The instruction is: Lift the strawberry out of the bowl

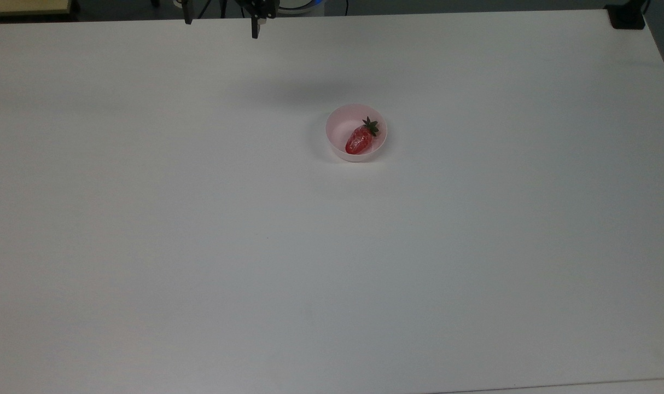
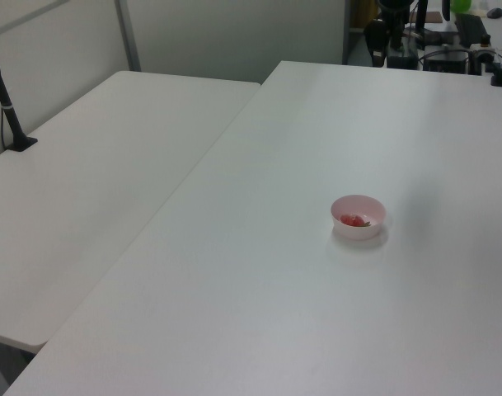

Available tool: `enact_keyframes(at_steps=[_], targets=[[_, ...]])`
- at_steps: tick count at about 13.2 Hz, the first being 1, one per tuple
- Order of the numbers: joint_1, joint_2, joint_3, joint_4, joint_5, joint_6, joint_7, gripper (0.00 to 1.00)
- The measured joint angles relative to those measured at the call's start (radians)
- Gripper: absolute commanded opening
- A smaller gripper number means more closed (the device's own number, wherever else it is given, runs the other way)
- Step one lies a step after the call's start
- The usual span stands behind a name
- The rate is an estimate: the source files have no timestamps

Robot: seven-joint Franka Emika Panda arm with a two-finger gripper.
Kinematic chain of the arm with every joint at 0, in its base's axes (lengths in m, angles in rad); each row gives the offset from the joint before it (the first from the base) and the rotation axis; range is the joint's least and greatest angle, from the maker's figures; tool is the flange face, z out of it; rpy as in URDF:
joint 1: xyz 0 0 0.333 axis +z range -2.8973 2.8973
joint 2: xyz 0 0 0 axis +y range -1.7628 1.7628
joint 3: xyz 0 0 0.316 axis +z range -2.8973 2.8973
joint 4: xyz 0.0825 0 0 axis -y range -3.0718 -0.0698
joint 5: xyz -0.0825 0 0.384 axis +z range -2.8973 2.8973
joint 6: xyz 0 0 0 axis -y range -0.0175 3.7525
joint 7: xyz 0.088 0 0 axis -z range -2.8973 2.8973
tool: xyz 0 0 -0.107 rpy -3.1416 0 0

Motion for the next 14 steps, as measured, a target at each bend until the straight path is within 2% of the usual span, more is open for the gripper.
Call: enact_keyframes(at_steps=[4, 11, 12, 14], targets=[[0.0, 0.0, 0.0, 0.0, 0.026, 0.0, -0.001, 1.0], [0.0, 0.0, 0.0, 0.0, 0.027, 0.0, -0.009, 1.0], [0.0, 0.0, 0.0, -0.001, 0.027, 0.0, -0.046, 1.0], [-0.001, 0.005, -0.001, -0.006, 0.027, -0.001, -0.251, 1.0]])
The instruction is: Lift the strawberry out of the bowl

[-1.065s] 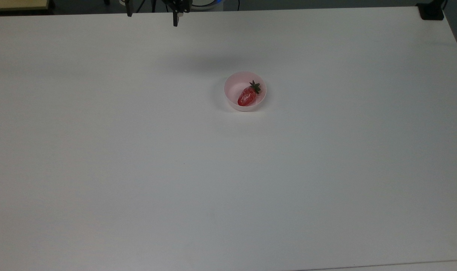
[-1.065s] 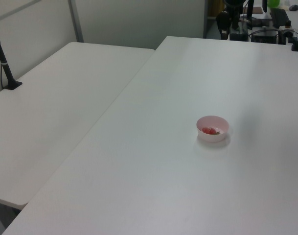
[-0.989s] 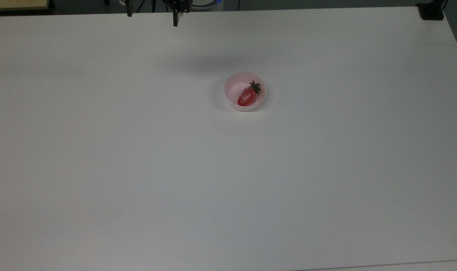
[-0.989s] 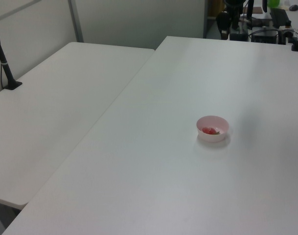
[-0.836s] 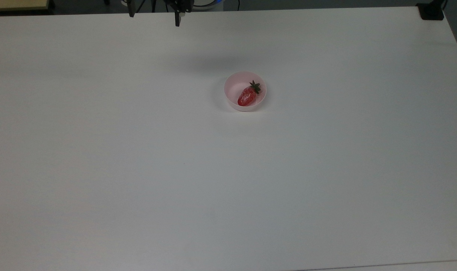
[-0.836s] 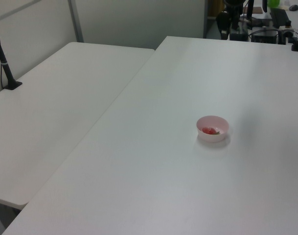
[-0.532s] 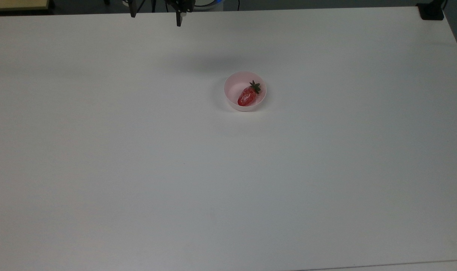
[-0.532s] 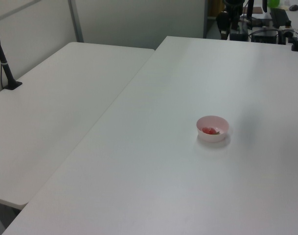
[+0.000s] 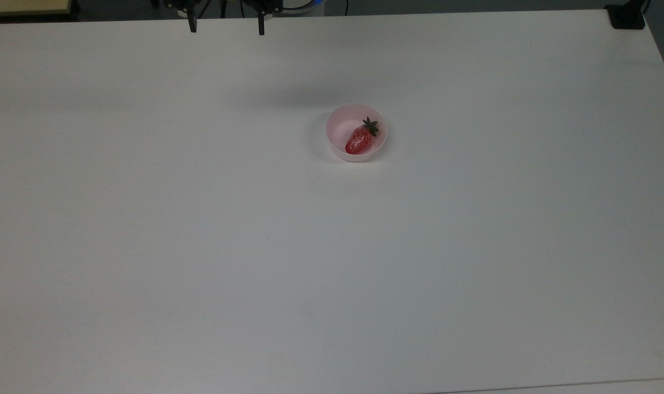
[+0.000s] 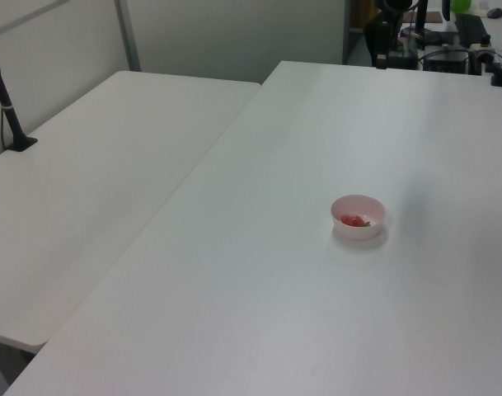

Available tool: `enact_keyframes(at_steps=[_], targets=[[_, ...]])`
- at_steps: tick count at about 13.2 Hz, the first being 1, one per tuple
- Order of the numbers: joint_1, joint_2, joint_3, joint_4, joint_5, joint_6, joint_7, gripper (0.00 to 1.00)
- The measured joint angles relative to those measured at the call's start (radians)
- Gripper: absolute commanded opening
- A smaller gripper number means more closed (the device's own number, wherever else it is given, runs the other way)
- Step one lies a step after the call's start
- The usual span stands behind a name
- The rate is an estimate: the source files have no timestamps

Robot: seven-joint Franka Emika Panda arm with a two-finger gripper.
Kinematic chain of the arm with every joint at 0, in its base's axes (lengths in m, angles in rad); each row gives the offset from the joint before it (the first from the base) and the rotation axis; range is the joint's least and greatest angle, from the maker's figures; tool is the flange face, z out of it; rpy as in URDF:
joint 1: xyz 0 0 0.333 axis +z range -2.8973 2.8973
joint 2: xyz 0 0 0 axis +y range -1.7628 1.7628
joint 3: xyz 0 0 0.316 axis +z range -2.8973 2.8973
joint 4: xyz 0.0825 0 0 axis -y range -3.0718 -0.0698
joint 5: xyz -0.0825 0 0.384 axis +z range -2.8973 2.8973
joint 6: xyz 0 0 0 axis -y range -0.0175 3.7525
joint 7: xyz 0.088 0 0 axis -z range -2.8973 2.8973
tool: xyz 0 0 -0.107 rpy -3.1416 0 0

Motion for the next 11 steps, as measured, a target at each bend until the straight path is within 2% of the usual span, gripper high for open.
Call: enact_keyframes(at_steps=[3, 5, 8, 11], targets=[[0.004, 0.007, 0.008, -0.004, 0.003, -0.05, -0.033, 1.0], [0.018, 0.015, 0.028, -0.033, 0.007, -0.05, 0.045, 1.0], [0.042, 0.041, 0.129, -0.142, 0.007, 0.049, 0.28, 1.0], [0.053, 0.124, 0.191, -0.164, 0.007, 0.078, 0.304, 1.0]])
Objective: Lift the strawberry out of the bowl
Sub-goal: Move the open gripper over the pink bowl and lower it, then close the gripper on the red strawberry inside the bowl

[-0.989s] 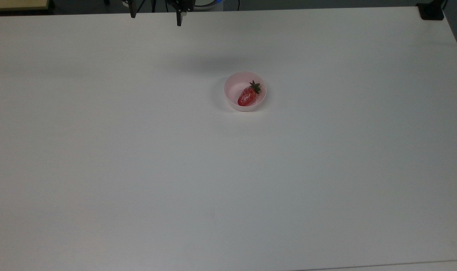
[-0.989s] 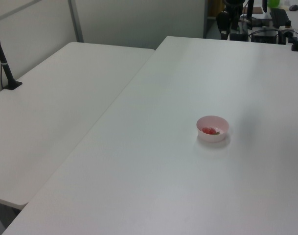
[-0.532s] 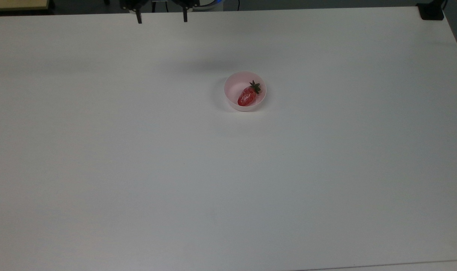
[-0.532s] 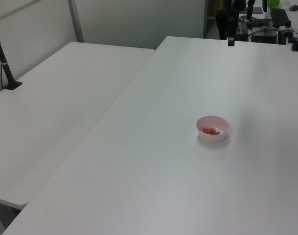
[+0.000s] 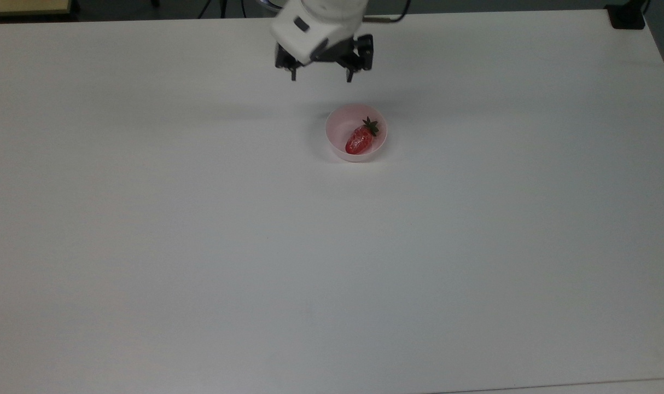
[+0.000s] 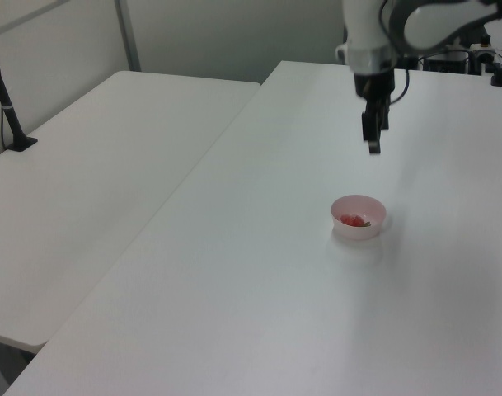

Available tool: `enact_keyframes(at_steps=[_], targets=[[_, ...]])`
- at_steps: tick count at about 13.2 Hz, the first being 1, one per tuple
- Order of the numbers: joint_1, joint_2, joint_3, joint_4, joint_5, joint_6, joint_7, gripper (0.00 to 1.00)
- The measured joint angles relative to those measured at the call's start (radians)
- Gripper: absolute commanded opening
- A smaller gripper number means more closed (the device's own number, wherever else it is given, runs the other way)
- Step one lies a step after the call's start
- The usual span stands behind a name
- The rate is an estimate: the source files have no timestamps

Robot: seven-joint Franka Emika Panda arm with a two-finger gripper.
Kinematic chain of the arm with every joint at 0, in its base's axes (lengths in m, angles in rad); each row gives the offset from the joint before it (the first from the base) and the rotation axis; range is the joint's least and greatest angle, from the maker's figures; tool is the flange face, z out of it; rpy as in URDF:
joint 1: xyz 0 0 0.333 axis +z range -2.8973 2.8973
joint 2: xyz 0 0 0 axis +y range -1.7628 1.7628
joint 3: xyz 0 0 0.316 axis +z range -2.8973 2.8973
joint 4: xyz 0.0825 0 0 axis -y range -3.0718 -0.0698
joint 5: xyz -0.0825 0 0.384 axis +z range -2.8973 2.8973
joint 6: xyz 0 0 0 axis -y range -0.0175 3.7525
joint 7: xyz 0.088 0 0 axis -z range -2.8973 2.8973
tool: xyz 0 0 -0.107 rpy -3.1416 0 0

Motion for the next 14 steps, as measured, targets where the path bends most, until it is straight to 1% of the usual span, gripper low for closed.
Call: enact_keyframes(at_steps=[1, 2, 3, 7, 10, 14], targets=[[0.007, 0.041, 0.017, 0.0, 0.0, 0.012, 0.04, 1.0], [0.013, 0.064, 0.023, 0.0, 0.0, 0.023, 0.08, 1.0], [0.021, 0.095, 0.032, -0.004, 0.0, 0.06, 0.151, 1.0], [0.05, 0.155, 0.038, -0.043, -0.013, 0.206, 0.351, 1.0], [0.057, 0.2, 0.038, -0.048, -0.021, 0.242, 0.407, 1.0], [0.05, 0.219, 0.038, -0.048, -0.021, 0.245, 0.424, 0.99]])
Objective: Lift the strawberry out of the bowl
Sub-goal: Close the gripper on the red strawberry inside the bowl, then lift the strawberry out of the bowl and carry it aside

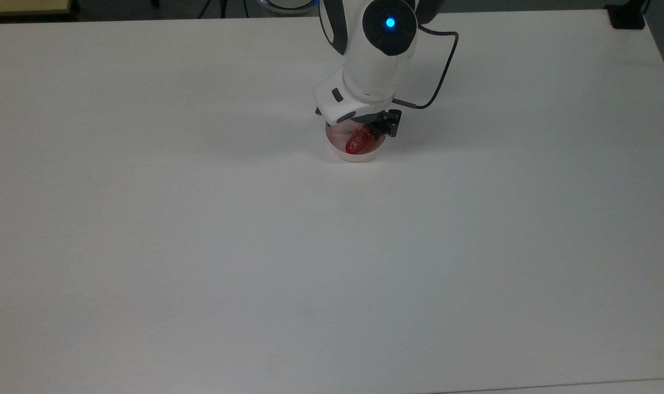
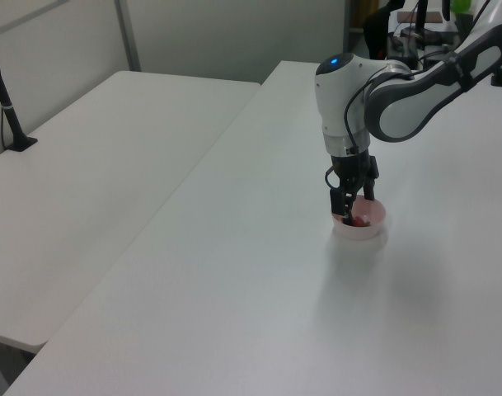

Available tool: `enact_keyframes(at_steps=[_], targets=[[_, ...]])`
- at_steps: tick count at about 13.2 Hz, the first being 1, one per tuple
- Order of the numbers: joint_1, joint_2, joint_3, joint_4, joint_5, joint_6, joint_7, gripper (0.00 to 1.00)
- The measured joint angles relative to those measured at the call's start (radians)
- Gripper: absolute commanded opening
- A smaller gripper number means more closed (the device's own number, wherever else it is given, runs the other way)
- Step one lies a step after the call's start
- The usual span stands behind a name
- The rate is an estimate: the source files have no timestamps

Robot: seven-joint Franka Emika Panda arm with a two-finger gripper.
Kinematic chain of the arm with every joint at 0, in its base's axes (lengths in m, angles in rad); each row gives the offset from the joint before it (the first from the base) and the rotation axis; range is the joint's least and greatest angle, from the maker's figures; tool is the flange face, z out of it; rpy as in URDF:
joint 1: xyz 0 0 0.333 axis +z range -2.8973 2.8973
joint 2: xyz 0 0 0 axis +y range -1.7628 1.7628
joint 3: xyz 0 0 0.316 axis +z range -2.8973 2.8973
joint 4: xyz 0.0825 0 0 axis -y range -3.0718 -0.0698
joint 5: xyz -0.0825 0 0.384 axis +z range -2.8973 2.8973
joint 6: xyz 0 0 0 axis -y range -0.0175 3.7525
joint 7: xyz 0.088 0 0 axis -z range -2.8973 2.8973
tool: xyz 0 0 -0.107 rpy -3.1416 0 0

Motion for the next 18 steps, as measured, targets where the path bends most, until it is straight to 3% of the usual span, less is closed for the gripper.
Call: enact_keyframes(at_steps=[2, 4, 6, 7, 8, 15, 18], targets=[[-0.002, 0.014, 0.0, 0.0, 0.0, 0.03, 0.016, 0.99], [-0.002, 0.037, 0.0, 0.001, 0.0, 0.063, 0.034, 0.91], [-0.002, 0.036, 0.0, 0.004, 0.0, 0.067, 0.036, 0.59], [-0.002, 0.036, 0.0, 0.004, 0.0, 0.069, 0.037, 0.49], [-0.002, 0.037, 0.0, 0.004, 0.0, 0.07, 0.037, 0.46], [-0.012, 0.015, 0.0, 0.012, -0.003, 0.064, -0.033, 0.46], [-0.015, -0.028, 0.0, 0.052, -0.003, -0.013, -0.062, 0.47]])
